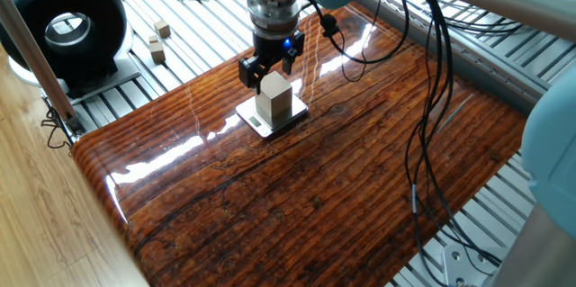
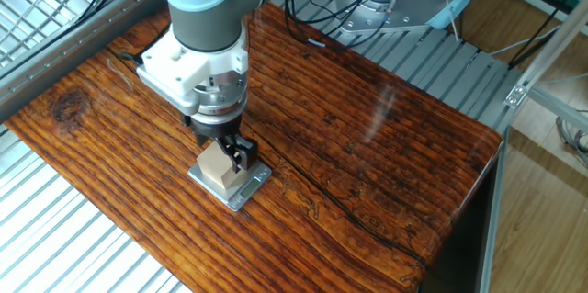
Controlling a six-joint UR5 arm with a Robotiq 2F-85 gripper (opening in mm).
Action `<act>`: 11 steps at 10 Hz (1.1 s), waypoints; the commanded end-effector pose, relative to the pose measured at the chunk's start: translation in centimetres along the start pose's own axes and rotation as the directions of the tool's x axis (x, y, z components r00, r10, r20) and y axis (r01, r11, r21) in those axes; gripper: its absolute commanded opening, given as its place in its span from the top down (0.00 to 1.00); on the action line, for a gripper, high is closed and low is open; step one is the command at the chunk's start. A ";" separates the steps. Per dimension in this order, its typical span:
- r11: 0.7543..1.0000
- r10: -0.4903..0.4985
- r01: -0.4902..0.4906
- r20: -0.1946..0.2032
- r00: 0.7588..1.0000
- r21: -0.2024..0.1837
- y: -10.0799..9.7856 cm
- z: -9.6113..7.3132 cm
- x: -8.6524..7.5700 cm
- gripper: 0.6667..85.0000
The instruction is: Remove the object from the scale
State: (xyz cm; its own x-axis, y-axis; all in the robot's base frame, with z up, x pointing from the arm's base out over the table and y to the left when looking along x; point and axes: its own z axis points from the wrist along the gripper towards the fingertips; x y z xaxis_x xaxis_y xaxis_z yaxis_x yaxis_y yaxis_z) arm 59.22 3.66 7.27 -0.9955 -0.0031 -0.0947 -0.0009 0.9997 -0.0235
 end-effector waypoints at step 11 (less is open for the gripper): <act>0.998 0.000 0.000 0.006 1.000 -0.070 0.2 1.8 0.0 0.14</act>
State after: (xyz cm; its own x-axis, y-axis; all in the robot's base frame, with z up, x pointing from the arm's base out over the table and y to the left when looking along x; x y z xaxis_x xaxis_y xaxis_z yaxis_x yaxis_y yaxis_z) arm 59.31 3.24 5.83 -0.9956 -0.0127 -0.0930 -0.0155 0.9995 0.0287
